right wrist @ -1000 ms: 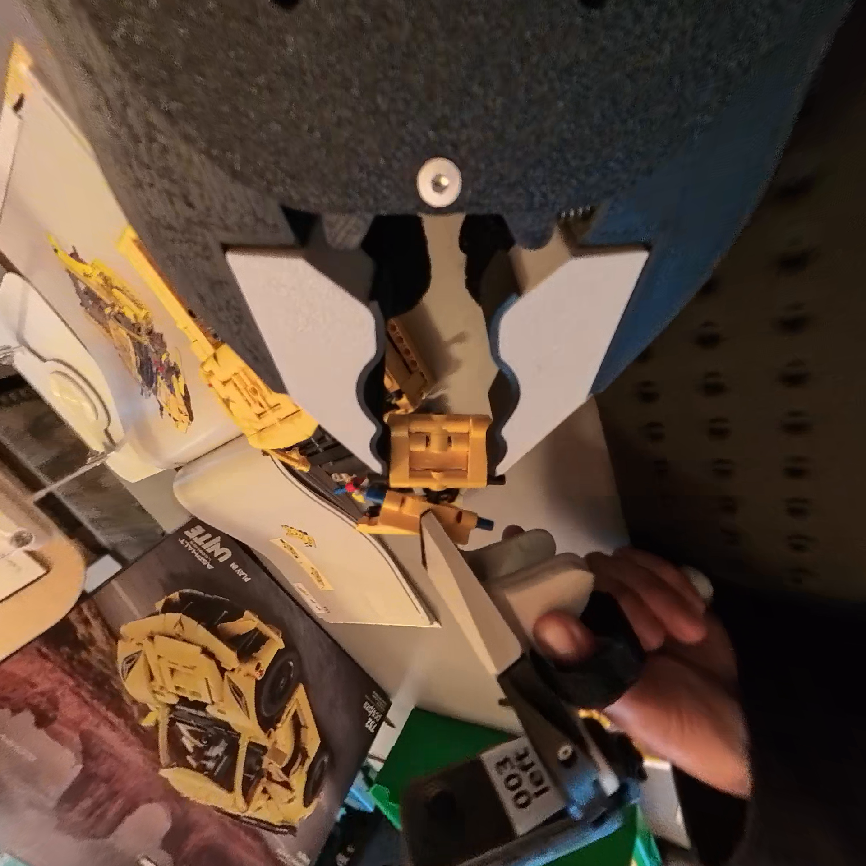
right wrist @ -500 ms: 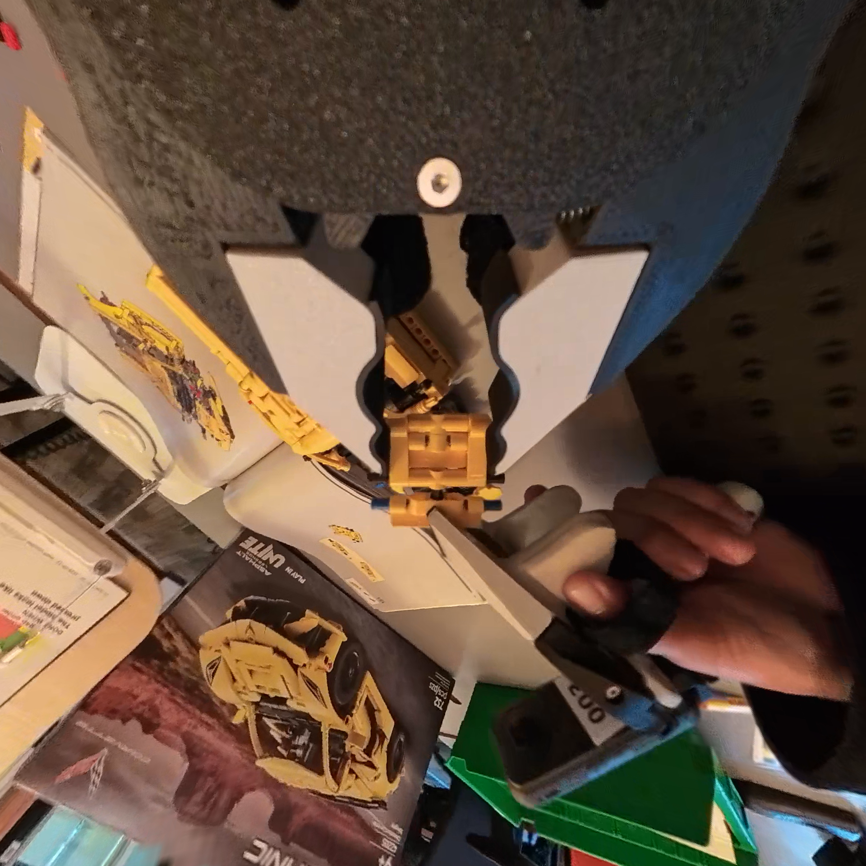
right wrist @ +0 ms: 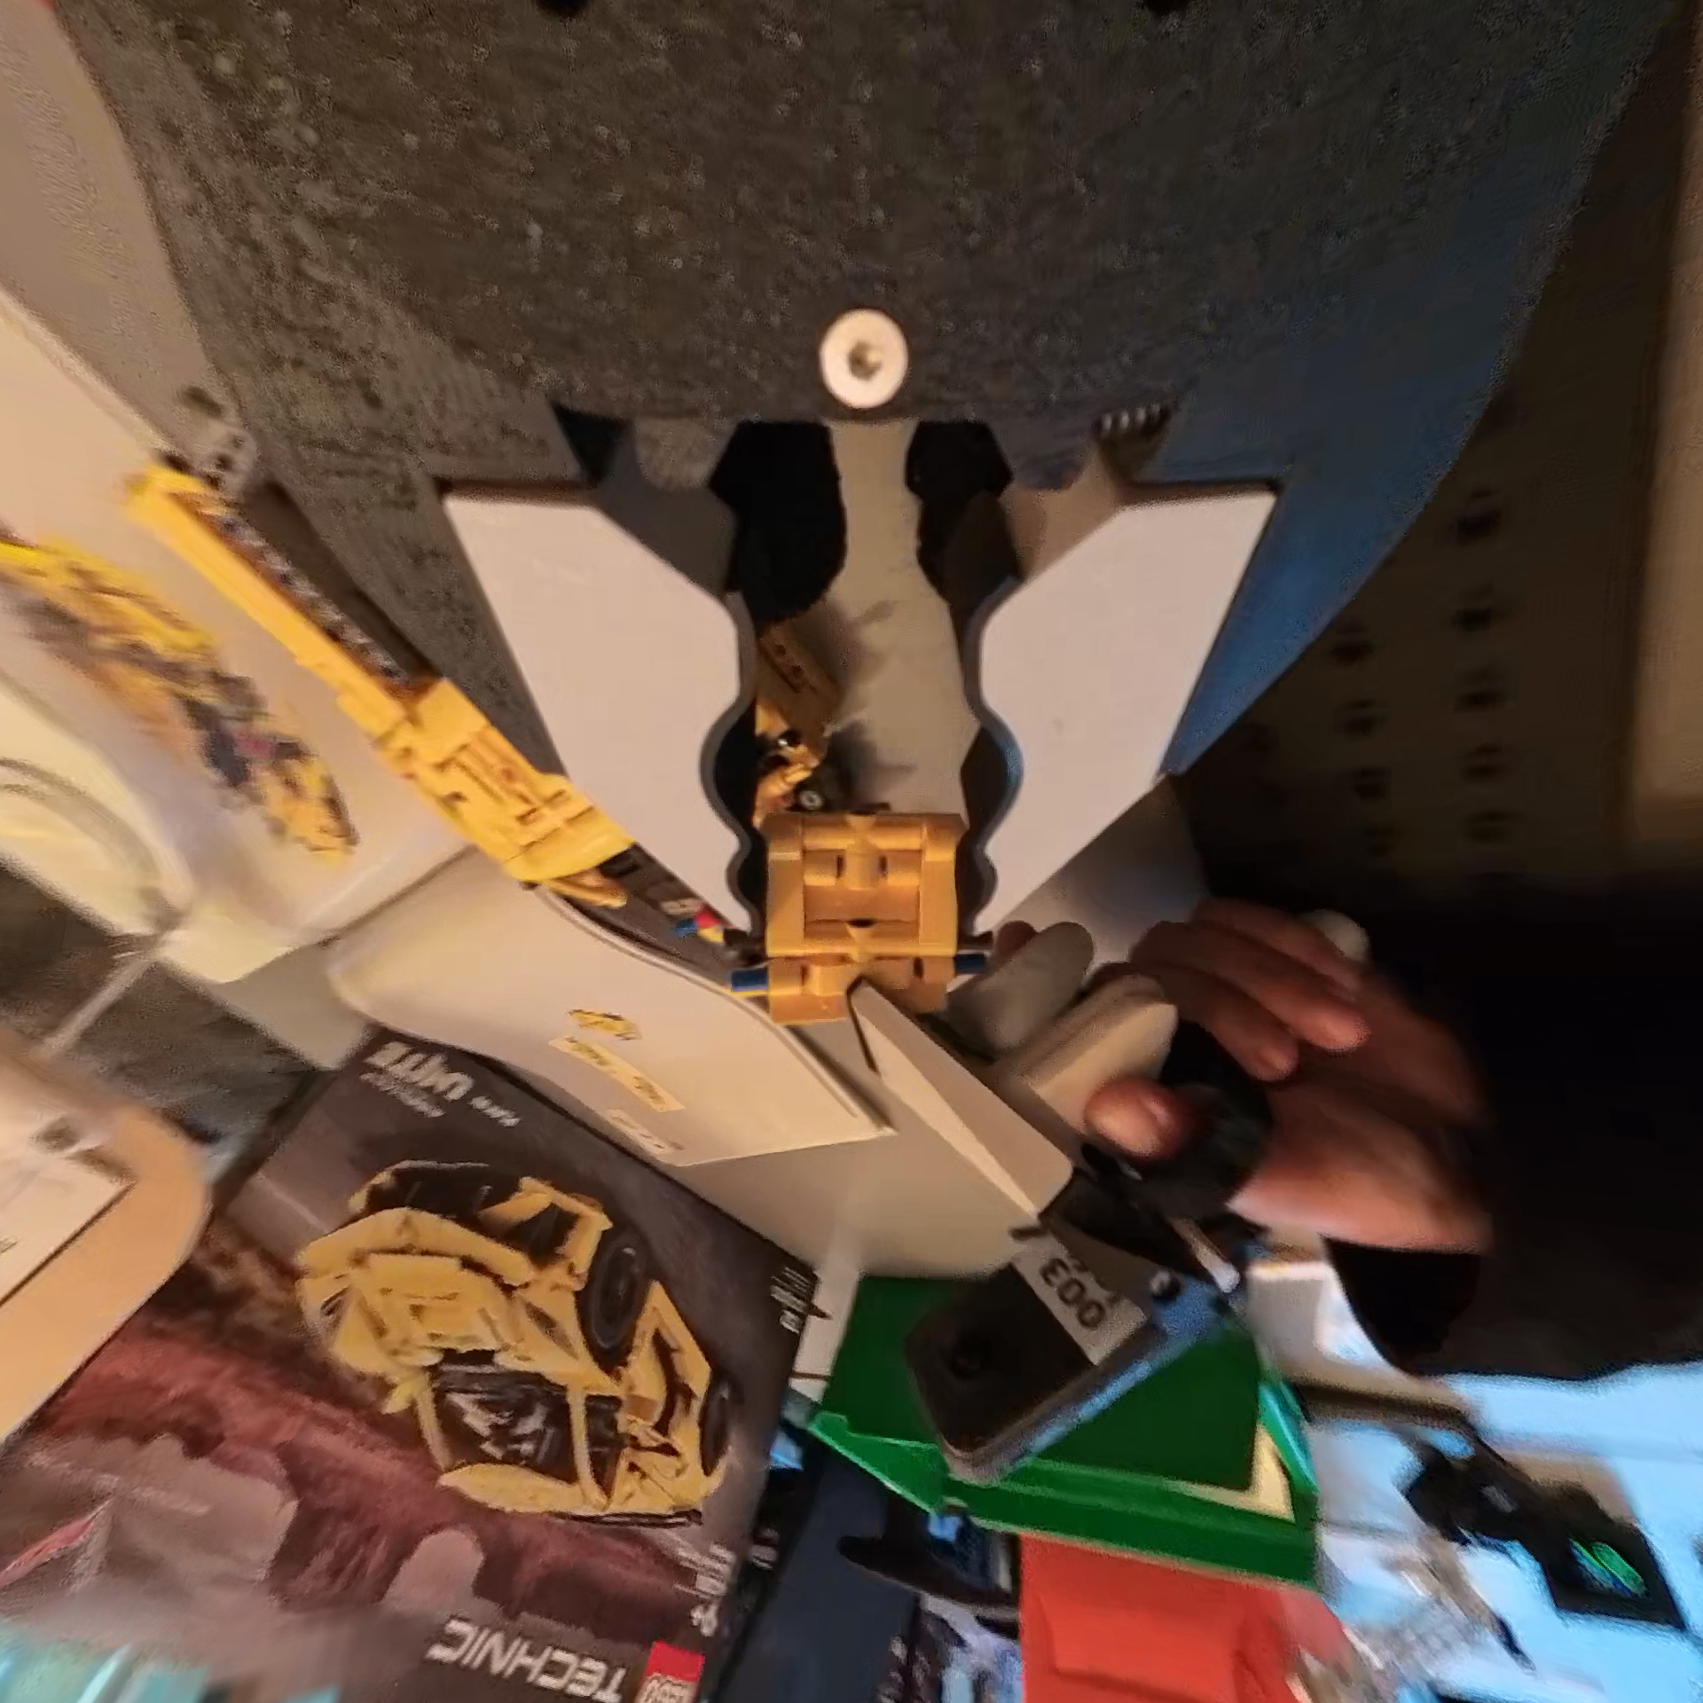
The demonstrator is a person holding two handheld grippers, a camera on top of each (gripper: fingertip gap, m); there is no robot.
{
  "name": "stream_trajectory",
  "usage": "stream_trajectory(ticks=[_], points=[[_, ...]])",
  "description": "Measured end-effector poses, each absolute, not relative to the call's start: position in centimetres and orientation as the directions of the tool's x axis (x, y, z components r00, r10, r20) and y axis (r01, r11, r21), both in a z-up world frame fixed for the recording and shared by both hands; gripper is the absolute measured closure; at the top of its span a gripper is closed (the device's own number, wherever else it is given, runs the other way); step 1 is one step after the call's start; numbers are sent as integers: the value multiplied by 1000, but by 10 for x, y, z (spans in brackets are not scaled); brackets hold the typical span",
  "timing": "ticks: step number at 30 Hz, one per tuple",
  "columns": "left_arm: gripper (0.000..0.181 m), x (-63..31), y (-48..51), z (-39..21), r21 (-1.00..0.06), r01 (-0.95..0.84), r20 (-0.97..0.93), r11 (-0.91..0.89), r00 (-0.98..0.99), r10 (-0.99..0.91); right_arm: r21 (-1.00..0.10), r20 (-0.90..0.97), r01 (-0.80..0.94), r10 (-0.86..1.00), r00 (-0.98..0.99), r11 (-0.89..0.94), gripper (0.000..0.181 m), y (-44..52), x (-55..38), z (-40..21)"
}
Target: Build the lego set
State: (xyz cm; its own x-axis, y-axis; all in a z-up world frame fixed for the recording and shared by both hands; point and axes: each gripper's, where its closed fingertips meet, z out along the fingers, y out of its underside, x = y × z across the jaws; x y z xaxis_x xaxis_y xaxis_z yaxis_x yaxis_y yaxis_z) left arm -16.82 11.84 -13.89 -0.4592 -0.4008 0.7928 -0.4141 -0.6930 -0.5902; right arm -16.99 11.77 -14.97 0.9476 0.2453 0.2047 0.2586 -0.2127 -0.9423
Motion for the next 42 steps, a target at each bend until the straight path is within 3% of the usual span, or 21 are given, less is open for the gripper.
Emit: stream_trajectory(ticks=[2,10,20,25,34,42], points=[[174,-168,117,-139,-599,-415,787,-685,-462,-408,-958,112,178,280,954,-225,142,117,-170,-150],[174,-165,120,-145,-578,-426,808,-696,-418,-415,-885,363,400,185,913,-239,142,119,-166,-155],[174,-164,121,-146,-562,-434,819,-704,-411,-401,-902,317,362,208,926,-236,141,120,-166,-156],[174,-163,123,-149,-572,-433,816,-697,-386,-430,-869,394,431,185,900,-243,141,121,-164,-160],[174,-163,123,-152,-573,-442,817,-690,-375,-438,-909,260,318,229,938,-271,141,121,-165,-164],[162,-160,143,-149,-607,-345,792,-716,-340,-508,-957,39,121,298,954,-265,141,114,-156,-158]])
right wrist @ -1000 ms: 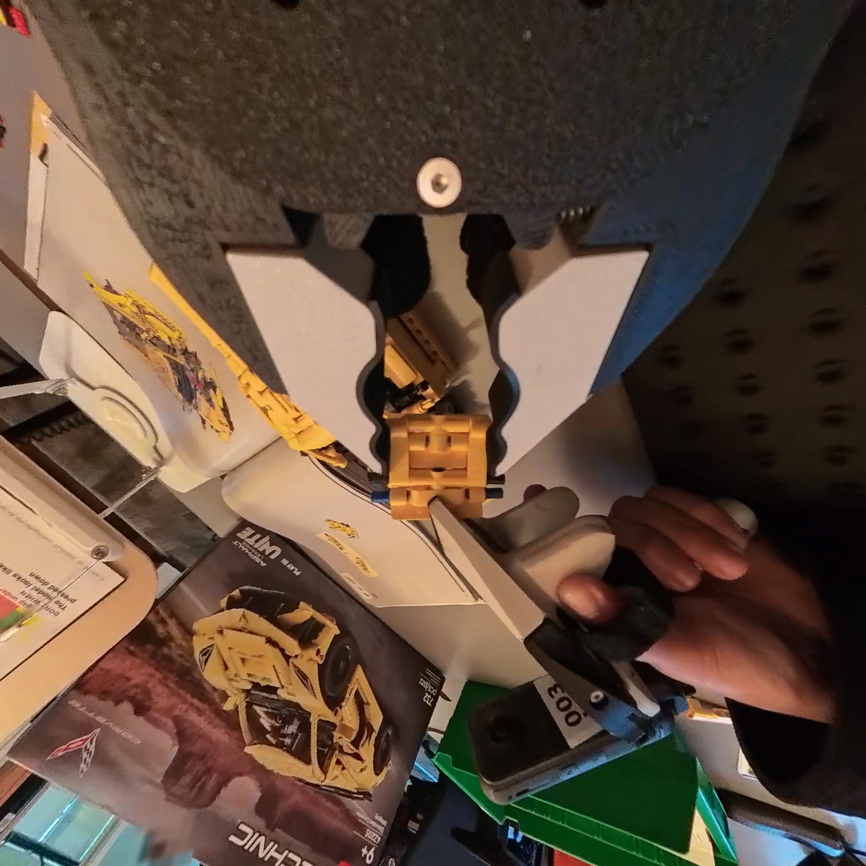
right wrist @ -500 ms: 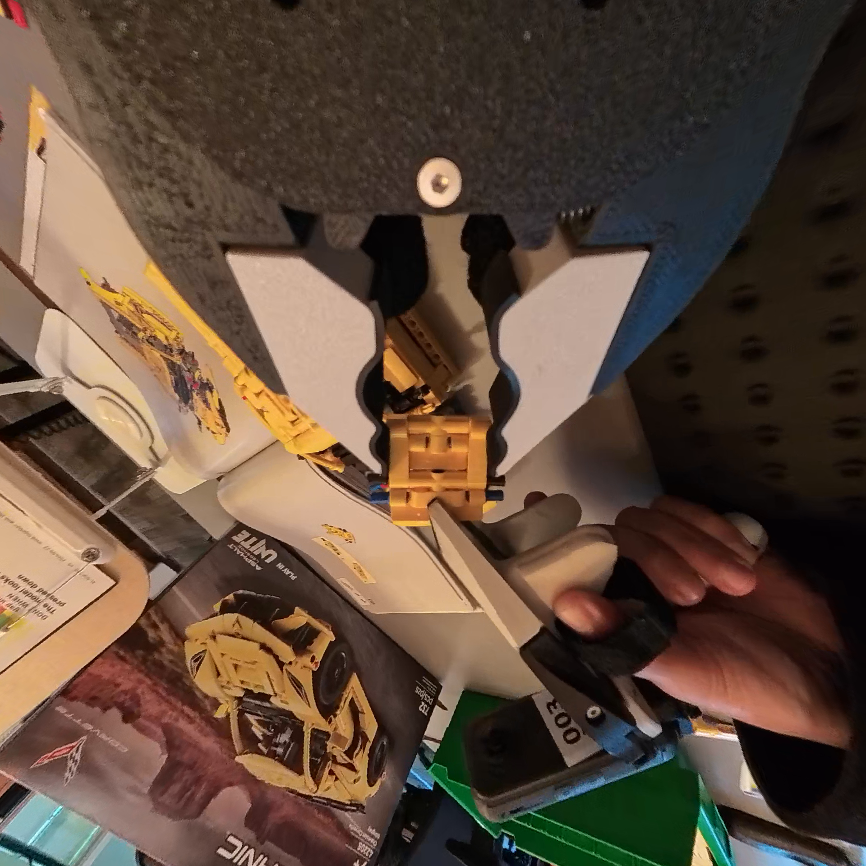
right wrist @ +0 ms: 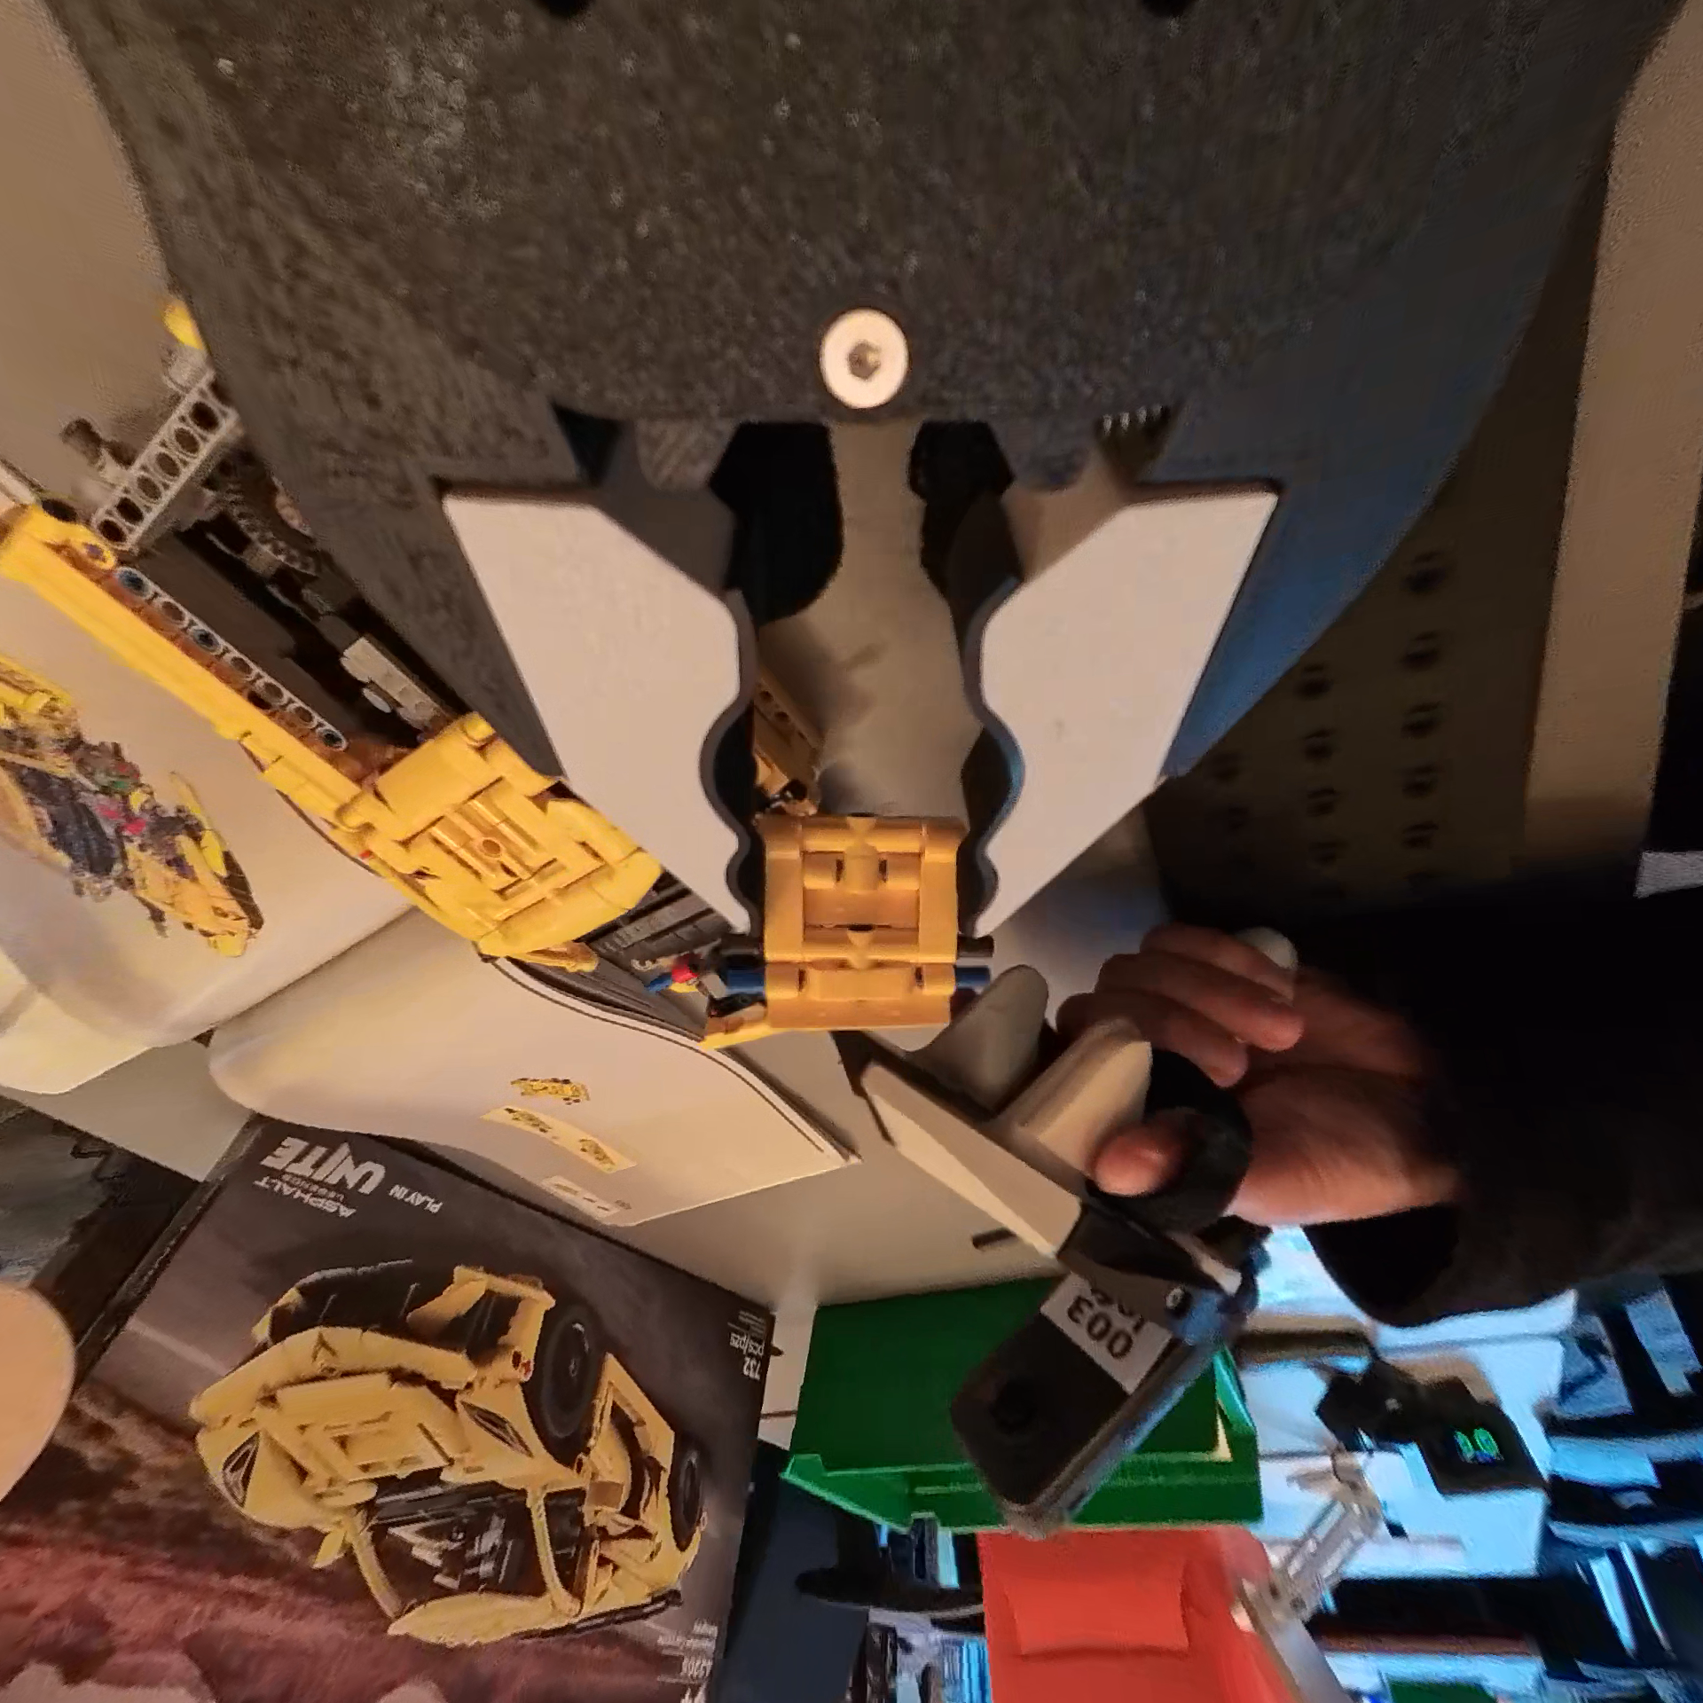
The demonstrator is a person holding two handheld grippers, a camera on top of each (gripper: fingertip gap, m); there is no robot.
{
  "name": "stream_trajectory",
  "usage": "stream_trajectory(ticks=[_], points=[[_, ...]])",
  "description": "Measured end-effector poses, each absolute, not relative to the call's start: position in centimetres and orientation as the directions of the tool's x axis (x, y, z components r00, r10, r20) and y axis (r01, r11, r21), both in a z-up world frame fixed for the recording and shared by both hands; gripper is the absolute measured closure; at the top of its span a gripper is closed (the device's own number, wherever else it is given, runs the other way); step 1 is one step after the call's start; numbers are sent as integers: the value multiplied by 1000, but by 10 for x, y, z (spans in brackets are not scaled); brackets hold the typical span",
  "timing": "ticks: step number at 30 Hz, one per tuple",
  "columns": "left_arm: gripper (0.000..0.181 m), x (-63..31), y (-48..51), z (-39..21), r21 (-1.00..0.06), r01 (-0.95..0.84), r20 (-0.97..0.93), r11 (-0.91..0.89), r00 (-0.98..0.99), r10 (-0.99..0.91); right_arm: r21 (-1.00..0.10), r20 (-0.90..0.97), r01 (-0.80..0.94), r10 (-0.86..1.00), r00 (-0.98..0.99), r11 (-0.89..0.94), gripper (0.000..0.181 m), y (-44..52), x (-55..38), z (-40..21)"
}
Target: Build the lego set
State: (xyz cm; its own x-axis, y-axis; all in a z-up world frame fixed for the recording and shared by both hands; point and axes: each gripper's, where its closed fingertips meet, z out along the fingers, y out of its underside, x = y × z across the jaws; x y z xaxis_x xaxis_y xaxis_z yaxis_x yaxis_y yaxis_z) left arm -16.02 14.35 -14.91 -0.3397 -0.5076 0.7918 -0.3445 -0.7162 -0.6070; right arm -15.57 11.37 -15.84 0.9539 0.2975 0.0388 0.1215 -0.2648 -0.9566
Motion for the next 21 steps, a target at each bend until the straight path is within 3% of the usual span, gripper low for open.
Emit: stream_trajectory(ticks=[5,11,13,21], points=[[162,-162,131,-147,-637,-365,768,-679,-379,-517,-955,5,91,295,956,-281,141,114,-154,-162],[162,-160,128,-151,-636,-392,771,-665,-368,-520,-929,132,226,309,942,-292,141,115,-162,-171],[172,-161,126,-152,-636,-404,771,-657,-372,-518,-922,173,263,305,936,-285,141,116,-163,-171],[176,-162,125,-152,-632,-412,774,-656,-375,-510,-921,225,295,274,935,-254,141,115,-160,-166]])
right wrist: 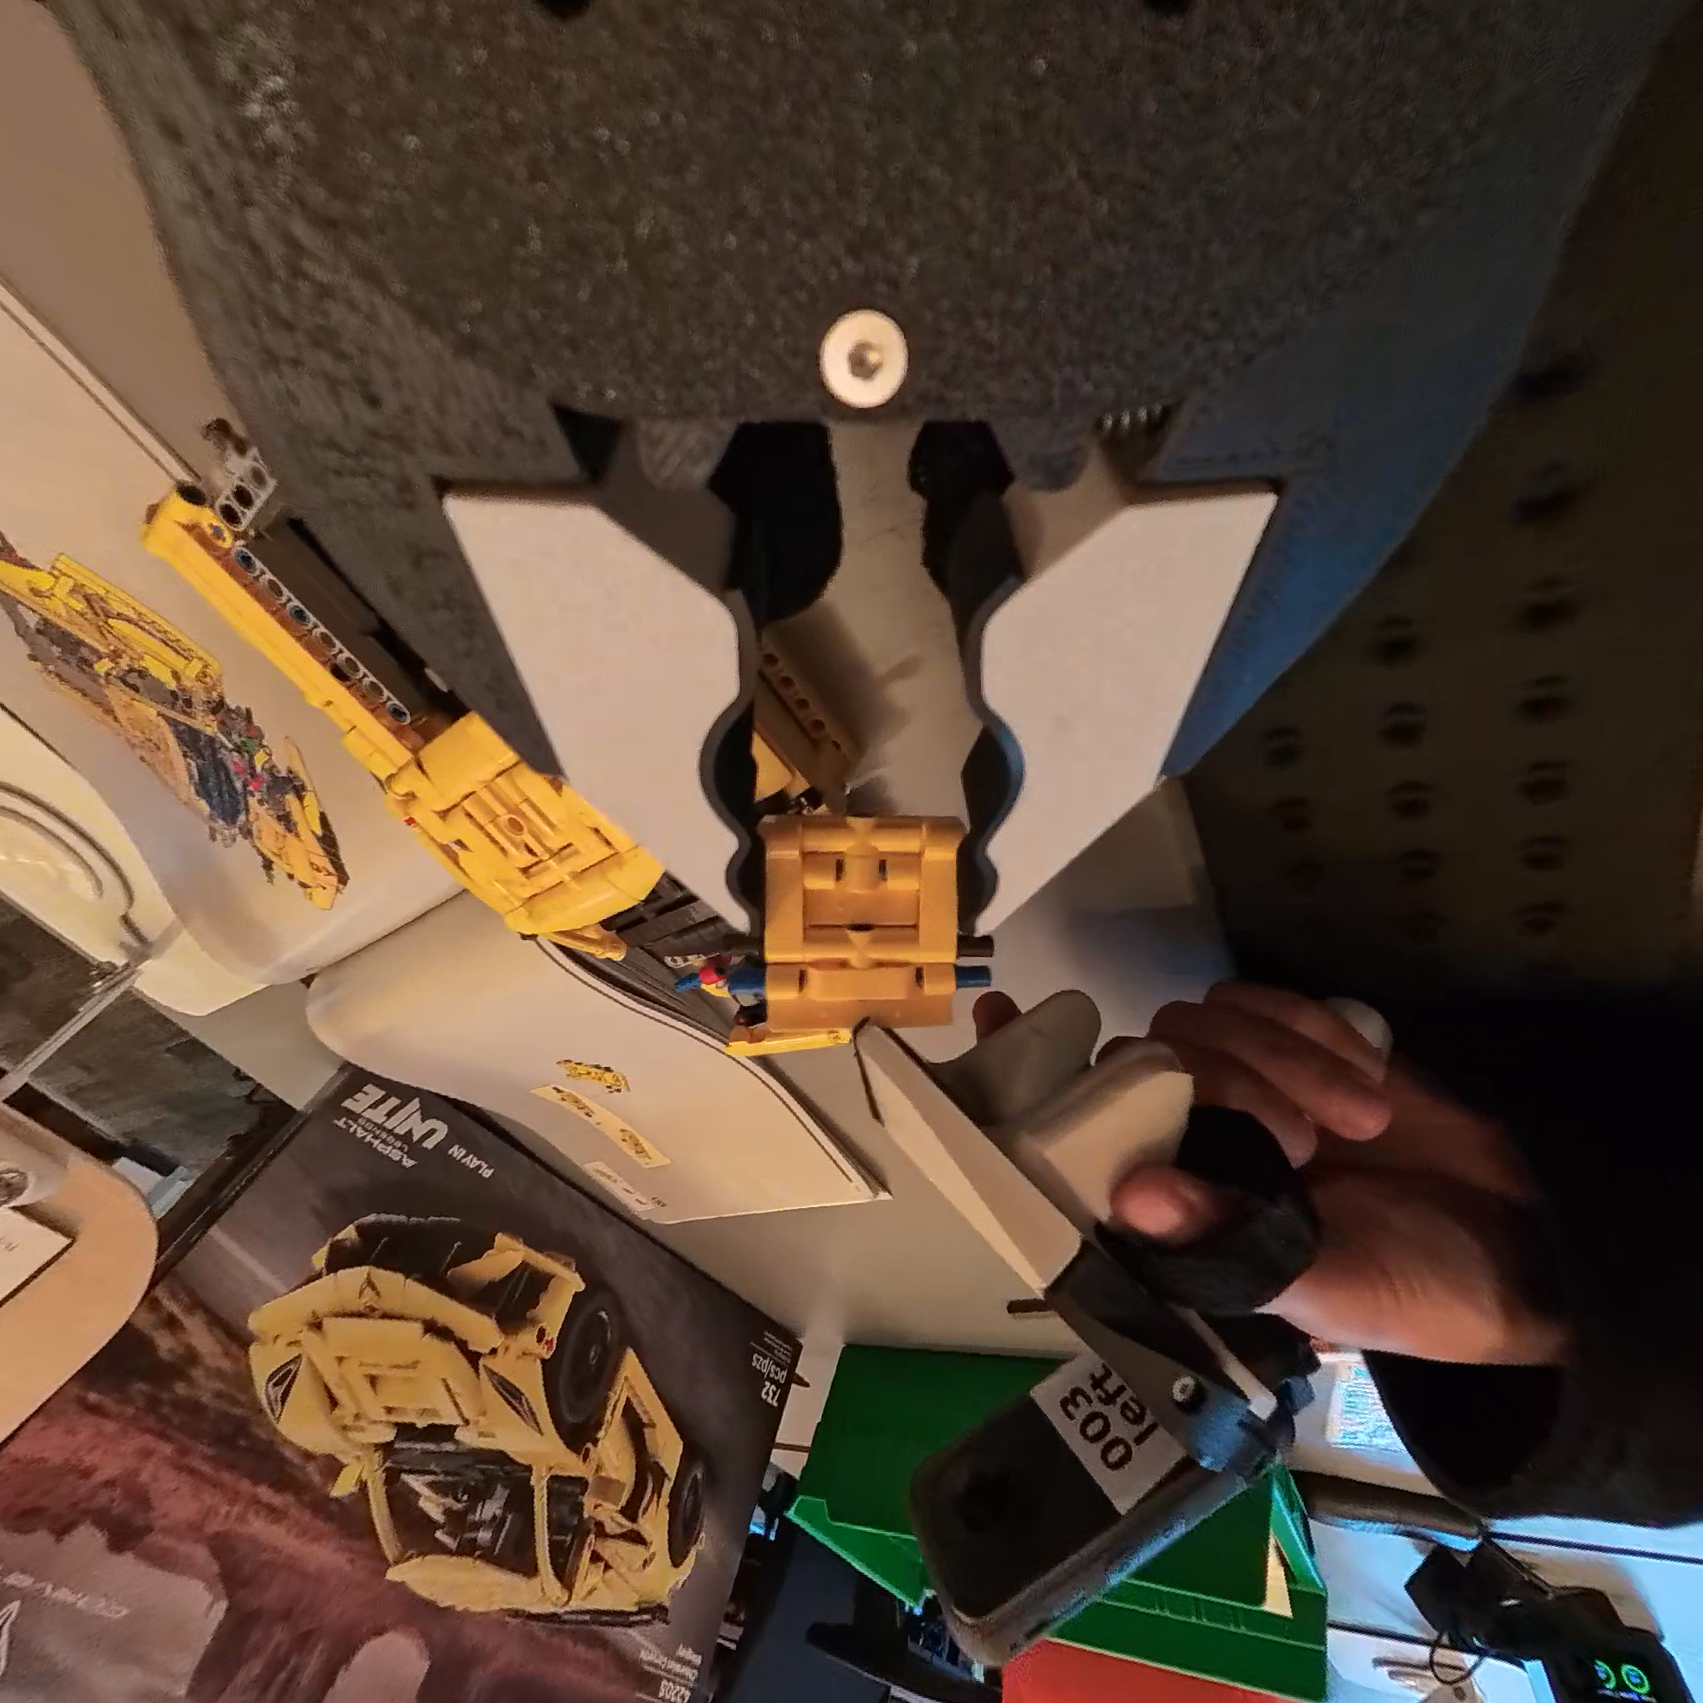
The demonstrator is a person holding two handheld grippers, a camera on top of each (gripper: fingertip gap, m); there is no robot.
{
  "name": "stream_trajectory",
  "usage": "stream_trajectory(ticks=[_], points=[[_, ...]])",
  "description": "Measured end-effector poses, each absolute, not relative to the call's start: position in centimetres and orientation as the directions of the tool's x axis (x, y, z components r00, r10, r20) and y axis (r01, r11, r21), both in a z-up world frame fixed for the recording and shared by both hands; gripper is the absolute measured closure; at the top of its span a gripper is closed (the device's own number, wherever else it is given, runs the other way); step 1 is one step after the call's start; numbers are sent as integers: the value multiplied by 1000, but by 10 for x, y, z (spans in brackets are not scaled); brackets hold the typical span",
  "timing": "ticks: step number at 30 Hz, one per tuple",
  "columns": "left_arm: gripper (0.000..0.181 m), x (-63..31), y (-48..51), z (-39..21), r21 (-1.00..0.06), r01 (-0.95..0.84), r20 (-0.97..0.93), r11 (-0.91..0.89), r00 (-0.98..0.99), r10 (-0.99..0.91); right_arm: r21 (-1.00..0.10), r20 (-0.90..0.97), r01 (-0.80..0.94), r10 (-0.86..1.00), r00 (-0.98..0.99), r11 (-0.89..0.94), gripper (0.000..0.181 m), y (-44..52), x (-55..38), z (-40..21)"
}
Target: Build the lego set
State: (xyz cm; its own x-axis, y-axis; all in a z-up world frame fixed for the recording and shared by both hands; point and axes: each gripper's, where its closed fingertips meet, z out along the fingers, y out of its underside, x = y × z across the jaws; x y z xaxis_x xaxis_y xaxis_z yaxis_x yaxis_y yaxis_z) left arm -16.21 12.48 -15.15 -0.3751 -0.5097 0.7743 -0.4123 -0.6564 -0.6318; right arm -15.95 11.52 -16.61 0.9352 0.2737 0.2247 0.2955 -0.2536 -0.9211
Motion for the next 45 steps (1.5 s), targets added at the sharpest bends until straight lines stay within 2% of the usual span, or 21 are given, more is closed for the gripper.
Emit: stream_trajectory(ticks=[8,12,15,17,20,23,28,34,40,45], points=[[179,-165,122,-155,-642,-440,767,-628,-370,-524,-906,269,340,277,923,-253,141,115,-162,-168],[179,-168,122,-152,-688,-423,726,-590,-393,-565,-921,263,328,282,923,-212,141,113,-166,-161],[180,-169,122,-146,-718,-394,696,-574,-420,-582,-963,162,219,313,936,-155,139,110,-170,-148],[180,-172,122,-142,-773,-359,634,-523,-442,-634,-984,45,99,330,943,-151,134,108,-167,-141],[180,-179,116,-134,-892,-278,452,-358,-494,-743,-983,-162,-114,380,911,-145,130,103,-161,-130],[180,-186,113,-125,-973,-151,230,-177,-514,-827,-945,-318,-241,442,839,-221,131,102,-164,-134],[180,-191,117,-112,-987,-59,159,-150,-506,-848,-950,-280,-175,458,843,-259,144,103,-173,-144],[180,-190,116,-114,-986,-66,166,-154,-502,-848,-954,-273,-175,470,839,-242,154,101,-173,-140],[180,-189,115,-116,-985,-73,171,-156,-505,-846,-959,-260,-165,481,837,-232,155,100,-176,-139],[180,-188,116,-117,-984,-81,180,-161,-498,-848,-966,-224,-128,485,845,-224,170,99,-178,-140]])
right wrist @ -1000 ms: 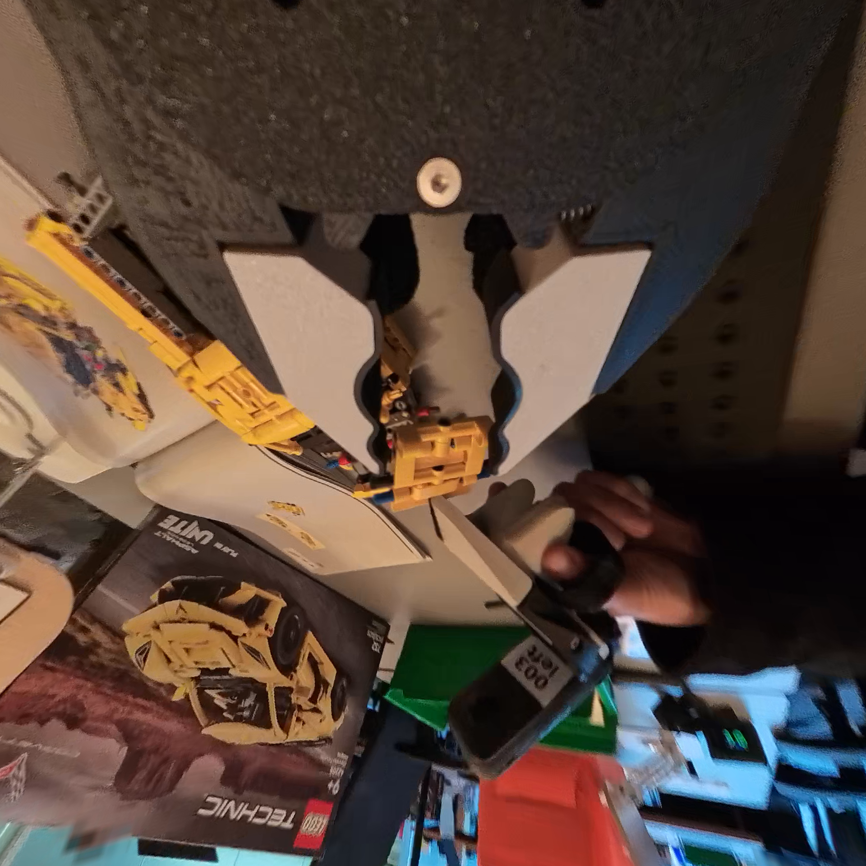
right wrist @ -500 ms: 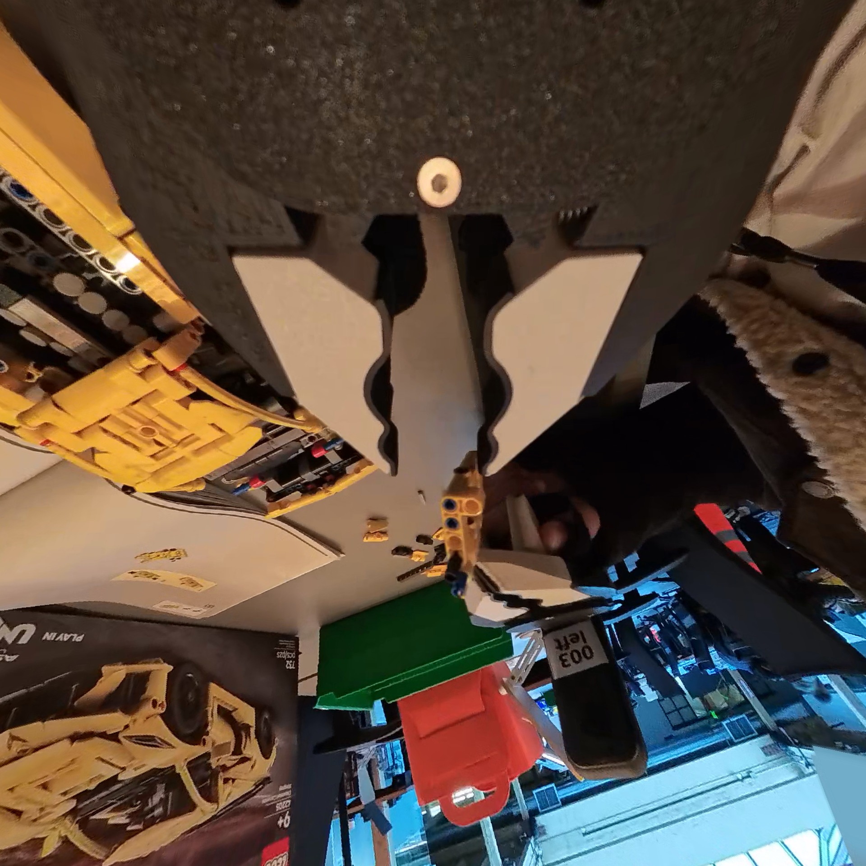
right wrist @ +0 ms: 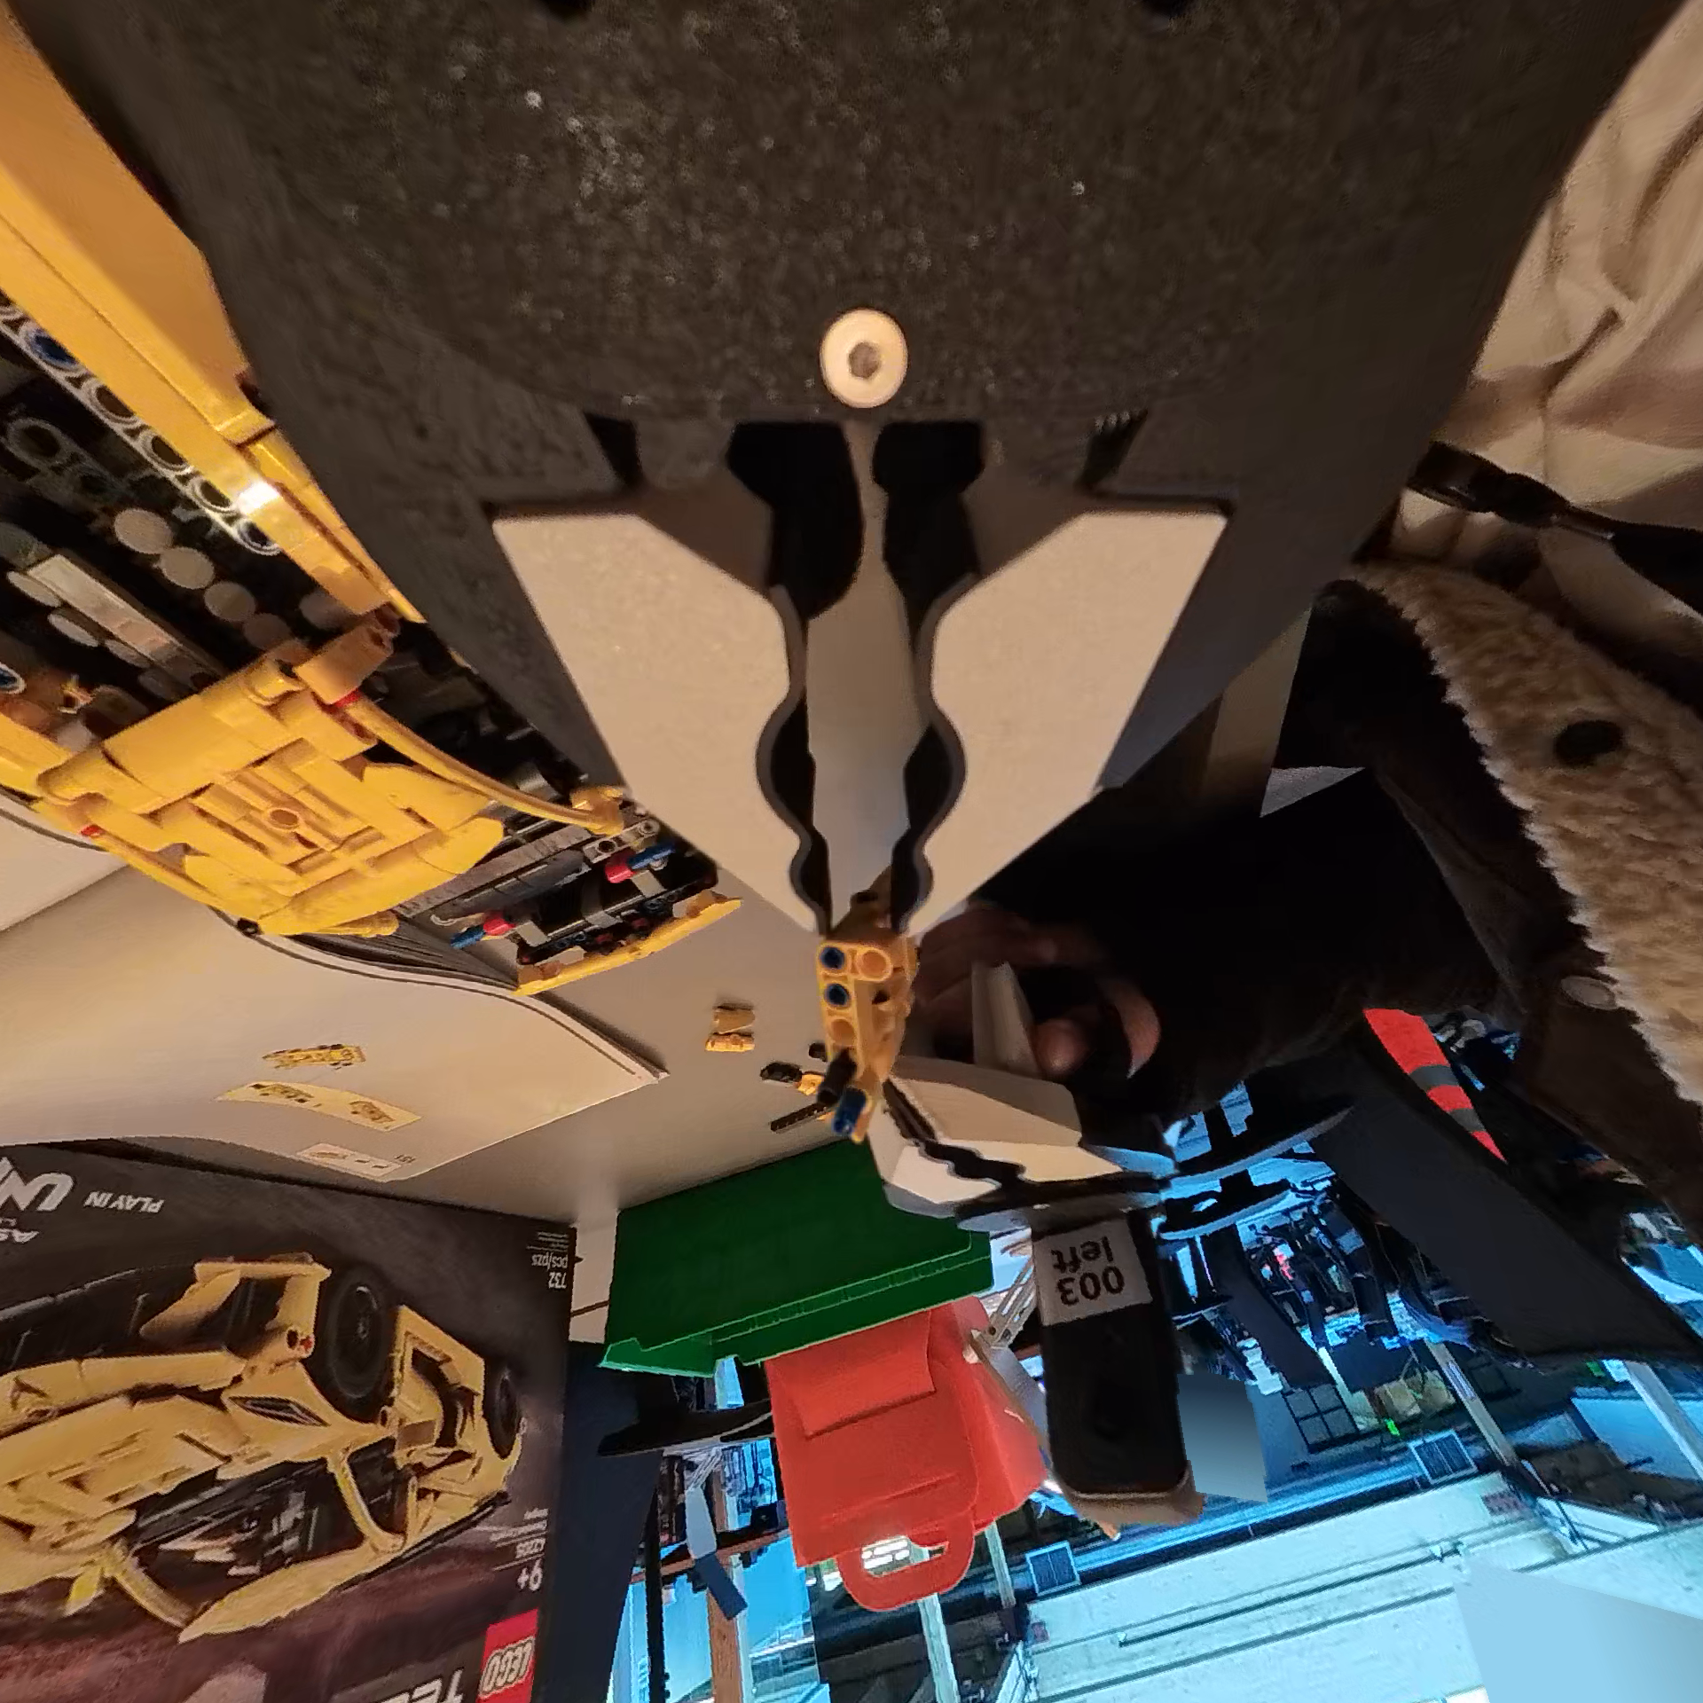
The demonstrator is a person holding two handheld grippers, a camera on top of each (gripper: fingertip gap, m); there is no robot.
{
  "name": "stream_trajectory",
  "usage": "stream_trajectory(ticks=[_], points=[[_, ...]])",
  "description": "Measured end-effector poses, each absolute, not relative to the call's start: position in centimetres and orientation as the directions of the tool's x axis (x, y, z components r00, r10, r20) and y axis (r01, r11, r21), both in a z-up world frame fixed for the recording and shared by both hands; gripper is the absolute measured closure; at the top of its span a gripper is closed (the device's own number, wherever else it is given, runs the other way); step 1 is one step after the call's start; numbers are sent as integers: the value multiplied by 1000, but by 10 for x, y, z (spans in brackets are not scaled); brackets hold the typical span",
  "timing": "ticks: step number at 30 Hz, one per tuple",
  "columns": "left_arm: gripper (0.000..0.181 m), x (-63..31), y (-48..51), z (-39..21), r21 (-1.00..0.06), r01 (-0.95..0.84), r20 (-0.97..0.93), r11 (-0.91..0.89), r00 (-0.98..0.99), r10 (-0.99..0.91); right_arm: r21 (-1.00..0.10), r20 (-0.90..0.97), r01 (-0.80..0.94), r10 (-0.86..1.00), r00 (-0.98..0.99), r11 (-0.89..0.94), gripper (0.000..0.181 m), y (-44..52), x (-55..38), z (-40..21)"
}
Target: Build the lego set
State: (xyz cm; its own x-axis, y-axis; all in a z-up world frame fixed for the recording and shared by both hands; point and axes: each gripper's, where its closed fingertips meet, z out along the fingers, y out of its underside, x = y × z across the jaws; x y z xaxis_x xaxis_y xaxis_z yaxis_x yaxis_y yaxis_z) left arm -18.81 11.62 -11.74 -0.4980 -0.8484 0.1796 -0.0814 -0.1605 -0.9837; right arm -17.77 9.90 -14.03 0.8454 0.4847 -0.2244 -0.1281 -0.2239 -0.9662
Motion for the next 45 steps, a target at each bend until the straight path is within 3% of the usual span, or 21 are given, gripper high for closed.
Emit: stream_trajectory(ticks=[9,13,19,28,30,32,37,45], points=[[178,-184,120,-124,-954,-150,301,-261,-489,-819,-983,-86,-8,422,902,-182,173,102,-171,-143],[159,-186,114,-121,-905,-199,422,-377,-542,-727,-983,89,142,364,927,-120,174,104,-167,-142],[152,-184,126,-119,-860,-201,498,-468,-526,-690,-894,419,444,231,878,-68,175,110,-155,-145],[138,-182,145,-105,-710,-285,677,-644,-528,-513,-838,524,546,258,811,-14,175,118,-158,-148],[138,-177,152,-109,-715,-387,696,-582,-464,-548,-751,638,660,251,728,-6,175,123,-154,-143],[137,-181,149,-108,-729,-514,679,-453,-457,-575,-586,787,810,259,559,32,175,124,-154,-135],[130,-183,149,-100,-748,-636,578,-189,-485,-656,-293,946,934,205,252,203,175,128,-161,-107],[117,-187,133,-110,-737,-654,357,170,-591,-723,-230,962,932,208,176,280,175,135,-180,-103]])
